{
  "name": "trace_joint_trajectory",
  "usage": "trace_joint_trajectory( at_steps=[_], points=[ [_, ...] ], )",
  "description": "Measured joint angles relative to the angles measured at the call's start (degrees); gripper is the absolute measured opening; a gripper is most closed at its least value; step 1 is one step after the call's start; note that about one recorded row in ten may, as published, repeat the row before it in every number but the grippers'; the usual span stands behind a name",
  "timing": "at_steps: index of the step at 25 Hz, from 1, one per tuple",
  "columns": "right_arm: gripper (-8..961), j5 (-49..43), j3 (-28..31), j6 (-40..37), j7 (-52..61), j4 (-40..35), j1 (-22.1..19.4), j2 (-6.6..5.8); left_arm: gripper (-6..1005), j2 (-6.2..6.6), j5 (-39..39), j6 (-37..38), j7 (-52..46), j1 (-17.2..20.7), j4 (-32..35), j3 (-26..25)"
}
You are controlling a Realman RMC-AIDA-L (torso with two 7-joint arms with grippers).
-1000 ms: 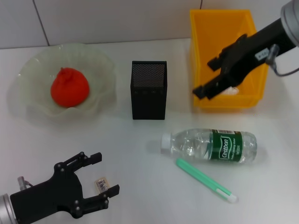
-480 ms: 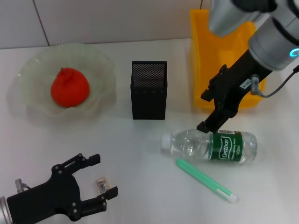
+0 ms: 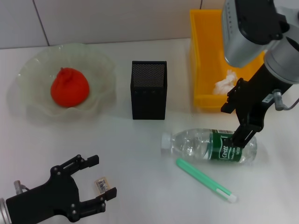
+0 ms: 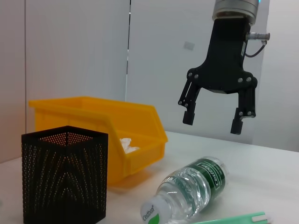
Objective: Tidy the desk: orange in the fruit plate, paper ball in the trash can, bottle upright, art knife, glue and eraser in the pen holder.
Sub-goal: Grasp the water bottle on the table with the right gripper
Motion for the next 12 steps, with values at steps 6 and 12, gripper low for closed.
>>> trace_joint_trajectory(
  at_steps=[6, 12],
  points=[
    [822, 3.28, -0.20, 2.18, 0.39, -0.48, -1.00, 0.30, 845, -0.02, 0.00, -0.02, 0.04, 0.01, 0.00, 0.02],
    [817, 4.58, -9.08, 11.91, 3.61, 5.58, 0.03, 0.44, 845, -0.09, 0.00, -0.16, 0.11, -0.10, -0.09, 0.02]
  ],
)
